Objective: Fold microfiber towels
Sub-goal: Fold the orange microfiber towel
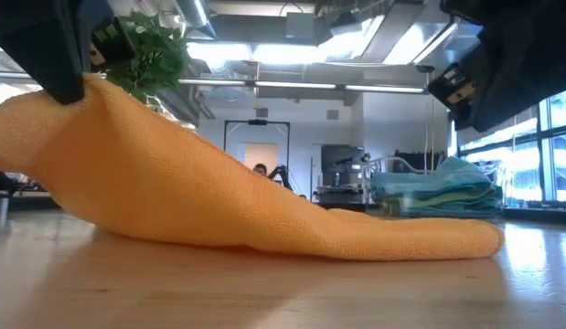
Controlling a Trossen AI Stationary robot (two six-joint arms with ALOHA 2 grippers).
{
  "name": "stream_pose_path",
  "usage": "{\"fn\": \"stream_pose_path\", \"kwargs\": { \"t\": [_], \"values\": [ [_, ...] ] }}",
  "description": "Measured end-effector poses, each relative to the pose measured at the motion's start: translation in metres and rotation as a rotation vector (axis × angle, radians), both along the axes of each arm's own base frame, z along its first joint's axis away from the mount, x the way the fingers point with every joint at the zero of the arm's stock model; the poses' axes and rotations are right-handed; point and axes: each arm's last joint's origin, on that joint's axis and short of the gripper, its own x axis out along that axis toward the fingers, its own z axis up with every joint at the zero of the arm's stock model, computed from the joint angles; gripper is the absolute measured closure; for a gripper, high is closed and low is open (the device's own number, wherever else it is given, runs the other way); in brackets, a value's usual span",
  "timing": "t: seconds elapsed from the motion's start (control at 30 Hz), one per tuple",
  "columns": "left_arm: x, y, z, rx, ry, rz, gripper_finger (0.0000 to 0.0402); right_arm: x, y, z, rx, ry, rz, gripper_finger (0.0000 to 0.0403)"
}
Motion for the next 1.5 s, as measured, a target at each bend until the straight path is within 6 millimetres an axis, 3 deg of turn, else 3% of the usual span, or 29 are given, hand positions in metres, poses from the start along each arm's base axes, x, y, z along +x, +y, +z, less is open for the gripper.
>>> {"fn": "stream_pose_path", "kwargs": {
  "t": [0.2,0.33,0.43,0.53,0.63,0.8,1.07,1.33,1.5],
  "values": [
    [0.0,-0.001,0.0,-0.004,-0.005,-0.004,0.0401,0.015,0.005,-0.025,0.006,0.017,-0.048,0.026],
    [-0.001,-0.004,0.001,-0.005,-0.02,-0.01,0.0401,0.04,0.005,-0.044,-0.032,-0.125,-0.005,0.018],
    [0.0,-0.003,0.001,0.016,-0.033,-0.006,0.0401,0.065,0.003,-0.05,-0.04,-0.222,0.032,0.0148],
    [0.0,-0.002,0.001,0.049,-0.054,-0.003,0.0401,0.092,0.0,-0.052,-0.014,-0.219,0.063,0.0141],
    [-0.001,-0.003,0.001,0.061,-0.062,-0.003,0.0401,0.113,-0.005,-0.058,0.038,-0.155,0.105,0.0152],
    [-0.006,-0.009,0.001,0.075,-0.067,-0.018,0.0401,0.125,-0.009,-0.074,0.041,-0.052,0.179,0.0188],
    [-0.016,-0.021,0.001,0.082,-0.079,-0.042,0.0401,0.113,-0.014,-0.067,-0.012,0.059,0.218,0.0271],
    [-0.017,-0.02,0.001,0.079,-0.071,-0.025,0.0401,0.097,-0.009,-0.058,-0.037,0.158,0.249,0.0356],
    [-0.016,-0.018,0.001,0.08,-0.063,-0.015,0.0401,0.091,0.0,-0.057,-0.043,0.182,0.275,0.0387]
  ]
}}
